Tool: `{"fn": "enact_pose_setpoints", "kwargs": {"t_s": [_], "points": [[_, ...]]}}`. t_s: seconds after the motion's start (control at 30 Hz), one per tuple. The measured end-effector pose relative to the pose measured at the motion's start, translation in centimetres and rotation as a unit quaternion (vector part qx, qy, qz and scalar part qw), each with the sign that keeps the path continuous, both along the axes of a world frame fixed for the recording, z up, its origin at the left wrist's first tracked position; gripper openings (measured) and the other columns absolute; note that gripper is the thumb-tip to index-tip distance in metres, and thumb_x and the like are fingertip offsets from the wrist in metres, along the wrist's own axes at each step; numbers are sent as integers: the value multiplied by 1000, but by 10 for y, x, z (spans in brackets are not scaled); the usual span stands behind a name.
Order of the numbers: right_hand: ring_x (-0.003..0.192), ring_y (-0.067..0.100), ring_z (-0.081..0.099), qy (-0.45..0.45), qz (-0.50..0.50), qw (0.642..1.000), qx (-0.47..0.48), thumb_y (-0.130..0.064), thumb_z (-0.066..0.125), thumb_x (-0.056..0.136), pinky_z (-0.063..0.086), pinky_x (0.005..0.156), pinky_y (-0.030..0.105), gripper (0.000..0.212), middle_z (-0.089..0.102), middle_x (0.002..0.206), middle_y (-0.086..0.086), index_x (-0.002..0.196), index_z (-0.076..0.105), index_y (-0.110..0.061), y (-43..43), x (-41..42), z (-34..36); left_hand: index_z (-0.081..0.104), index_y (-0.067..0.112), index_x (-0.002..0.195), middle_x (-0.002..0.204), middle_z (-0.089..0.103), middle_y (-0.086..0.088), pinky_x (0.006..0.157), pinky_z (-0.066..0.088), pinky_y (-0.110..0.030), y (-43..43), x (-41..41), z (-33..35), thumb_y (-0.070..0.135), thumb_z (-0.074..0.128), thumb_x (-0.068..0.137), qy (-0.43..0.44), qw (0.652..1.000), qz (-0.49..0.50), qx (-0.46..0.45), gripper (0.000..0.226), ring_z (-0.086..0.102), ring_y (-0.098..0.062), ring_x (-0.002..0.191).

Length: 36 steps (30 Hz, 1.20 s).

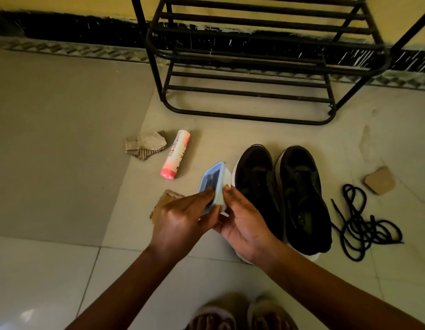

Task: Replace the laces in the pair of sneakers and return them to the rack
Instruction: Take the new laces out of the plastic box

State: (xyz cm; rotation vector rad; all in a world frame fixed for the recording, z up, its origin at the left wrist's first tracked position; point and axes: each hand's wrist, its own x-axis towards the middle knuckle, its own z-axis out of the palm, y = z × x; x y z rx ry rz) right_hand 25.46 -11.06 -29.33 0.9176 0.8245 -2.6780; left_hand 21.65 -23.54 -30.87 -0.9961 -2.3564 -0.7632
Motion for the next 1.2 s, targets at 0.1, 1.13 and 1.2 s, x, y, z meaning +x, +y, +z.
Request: {"fn": "enact_pose_setpoints", "kwargs": {"t_s": [0.1, 1.13, 1.2], "points": [[87, 25, 67, 14, -2, 1000, -1, -25, 57, 75, 59, 65, 35, 55, 62, 112, 17, 127, 54, -9, -2, 3, -1, 75, 5, 87, 77, 74, -3, 55, 50, -21, -3, 0, -3, 32, 51, 93, 10, 1000, 0, 11, 37, 67, -13, 58], [80, 15, 56, -21, 108, 994, 6, -40, 43, 96, 44, 65, 24, 37, 67, 91, 8, 116, 60, -15, 19, -8, 7, 60, 3, 117, 121, 63, -9, 93, 51, -34, -25, -5, -4, 21, 59, 91, -41, 992, -120, 6, 32, 60, -17, 113], [80, 15, 58, -22, 104, 994, 4, -38, 43, 97, 46, 62, 23, 36, 67, 93, 8, 118, 60, -14, 19, -7, 6, 61, 3, 117, 120, 63, -9, 91, 52, -34, -25, -6, -3, 21, 59, 91, -29, 992, -123, -1, 32, 61, -18, 112]]}}
